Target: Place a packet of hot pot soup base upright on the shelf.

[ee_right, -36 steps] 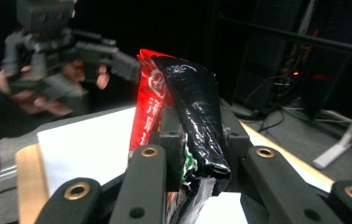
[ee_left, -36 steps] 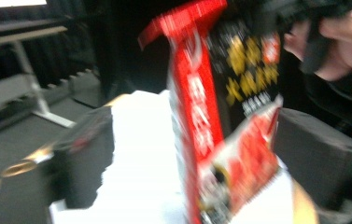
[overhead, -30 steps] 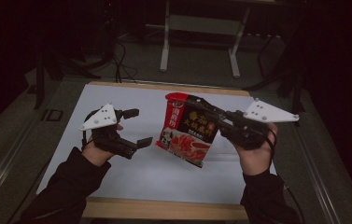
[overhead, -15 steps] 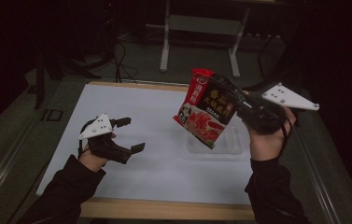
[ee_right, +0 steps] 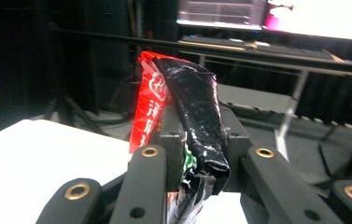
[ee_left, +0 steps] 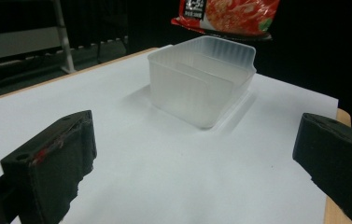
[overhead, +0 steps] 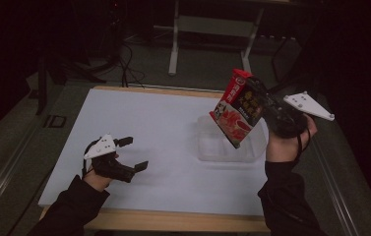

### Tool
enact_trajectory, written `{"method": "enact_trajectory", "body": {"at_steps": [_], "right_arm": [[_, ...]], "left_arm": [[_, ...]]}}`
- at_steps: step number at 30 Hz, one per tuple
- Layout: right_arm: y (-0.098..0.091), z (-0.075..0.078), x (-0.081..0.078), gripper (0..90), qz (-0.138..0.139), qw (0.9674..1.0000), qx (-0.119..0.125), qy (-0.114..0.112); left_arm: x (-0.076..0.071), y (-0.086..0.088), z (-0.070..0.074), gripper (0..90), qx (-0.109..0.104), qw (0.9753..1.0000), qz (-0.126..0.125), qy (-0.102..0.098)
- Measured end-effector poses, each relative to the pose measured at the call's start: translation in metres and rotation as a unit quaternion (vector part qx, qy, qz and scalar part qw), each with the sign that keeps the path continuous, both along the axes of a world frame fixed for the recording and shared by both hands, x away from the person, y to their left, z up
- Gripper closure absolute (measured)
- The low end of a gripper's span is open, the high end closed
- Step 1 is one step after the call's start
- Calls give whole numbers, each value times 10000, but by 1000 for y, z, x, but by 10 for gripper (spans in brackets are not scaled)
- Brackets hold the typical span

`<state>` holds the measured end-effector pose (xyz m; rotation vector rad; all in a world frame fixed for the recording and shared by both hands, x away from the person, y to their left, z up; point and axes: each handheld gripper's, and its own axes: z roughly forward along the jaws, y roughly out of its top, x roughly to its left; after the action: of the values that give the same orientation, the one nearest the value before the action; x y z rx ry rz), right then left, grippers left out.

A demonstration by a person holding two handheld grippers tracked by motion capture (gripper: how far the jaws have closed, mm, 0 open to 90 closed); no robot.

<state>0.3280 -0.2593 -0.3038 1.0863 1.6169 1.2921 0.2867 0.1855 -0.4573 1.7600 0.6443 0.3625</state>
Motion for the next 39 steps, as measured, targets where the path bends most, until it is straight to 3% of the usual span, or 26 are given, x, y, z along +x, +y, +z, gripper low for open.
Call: {"method": "enact_trajectory", "body": {"at_steps": [3, 16, 21, 29, 39], "right_arm": [[-9, -16, 7, 765, -328, 9994, 14, 87], [-18, -54, 22, 765, -771, 9962, -169, 376], [-18, -63, 26, 765, -781, 9957, -242, 428], [-14, -82, 34, 764, -731, 9950, -167, 654], [-16, -102, 33, 758, -662, 9940, -119, 866]], "left_arm": [[-3, -1, -8, 1, -40, 10000, -11, -23], [-6, 0, -15, 1, 6, 9999, 78, -91], [-6, 0, -17, 1, -64, 9999, 59, -76], [-5, 2, -20, 1, -66, 9999, 85, -7], [-4, 1, -23, 1, -46, 10000, 56, 53]]}}
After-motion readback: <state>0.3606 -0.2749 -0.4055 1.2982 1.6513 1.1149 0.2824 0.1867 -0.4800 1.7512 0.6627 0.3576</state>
